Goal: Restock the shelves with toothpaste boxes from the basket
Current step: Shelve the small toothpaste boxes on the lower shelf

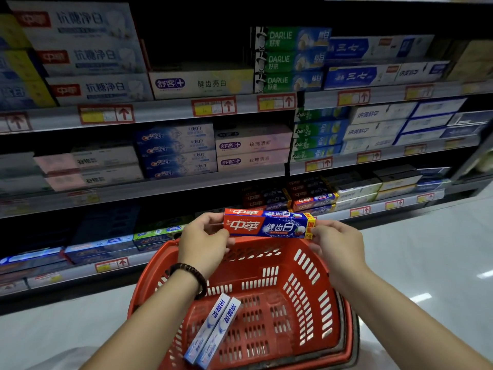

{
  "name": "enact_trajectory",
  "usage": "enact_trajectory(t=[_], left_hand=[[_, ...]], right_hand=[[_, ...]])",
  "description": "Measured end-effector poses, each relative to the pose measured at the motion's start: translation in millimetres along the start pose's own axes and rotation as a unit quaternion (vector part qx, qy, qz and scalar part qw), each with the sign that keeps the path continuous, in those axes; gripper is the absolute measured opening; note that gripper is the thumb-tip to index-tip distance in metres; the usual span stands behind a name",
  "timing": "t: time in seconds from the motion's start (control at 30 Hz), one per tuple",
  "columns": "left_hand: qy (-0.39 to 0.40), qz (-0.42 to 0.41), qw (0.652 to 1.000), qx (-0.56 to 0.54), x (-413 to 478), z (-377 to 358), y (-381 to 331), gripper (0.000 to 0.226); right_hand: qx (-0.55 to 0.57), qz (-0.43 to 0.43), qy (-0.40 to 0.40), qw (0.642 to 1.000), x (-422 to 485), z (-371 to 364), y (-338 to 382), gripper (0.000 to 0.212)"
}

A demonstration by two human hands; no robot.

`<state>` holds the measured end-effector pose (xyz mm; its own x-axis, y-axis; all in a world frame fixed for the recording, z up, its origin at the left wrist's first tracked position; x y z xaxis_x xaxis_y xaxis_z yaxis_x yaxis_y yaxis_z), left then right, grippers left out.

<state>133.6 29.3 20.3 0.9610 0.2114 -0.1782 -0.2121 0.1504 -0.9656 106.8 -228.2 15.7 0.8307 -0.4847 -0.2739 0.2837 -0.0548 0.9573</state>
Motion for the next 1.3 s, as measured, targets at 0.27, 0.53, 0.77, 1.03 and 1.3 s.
enact_trajectory(t=[0.27,0.53,0.77,1.03,1.3], left_hand=[[-0.014,-0.045,0.998,0.041,-2,-11,-9,0.030],[-0.011,-0.042,0.997,0.067,19,-23,-14,0.026],[-0.004,-0.017,0.998,0.061,42,-47,-2,0.027],[0.012,0.023,0.998,0.064,79,-75,12,0.024],[0.011,0.026,0.992,0.126,120,-95,27,0.022]], right_hand=[[0.010,0.031,-0.019,0.999,26,2,14,0.005],[-0.004,0.039,-0.018,0.999,53,-5,20,0.009],[-0.058,0.061,-0.033,0.996,81,-12,18,0.015],[-0.086,0.053,-0.021,0.995,126,-22,7,0.014],[-0.132,0.055,-0.012,0.990,168,-34,-9,0.015]])
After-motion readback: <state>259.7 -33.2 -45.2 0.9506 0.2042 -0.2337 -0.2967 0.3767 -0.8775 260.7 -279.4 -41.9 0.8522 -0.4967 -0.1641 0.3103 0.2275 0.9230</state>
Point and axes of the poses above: each hand's wrist, its own x-axis towards the middle knuckle, its own z-axis out of the back of the hand, y = z × x, the point moved 3 cm from there along x, towards the middle knuckle, and after that the axes turned 1 degree about z, right-handed, at the moved point
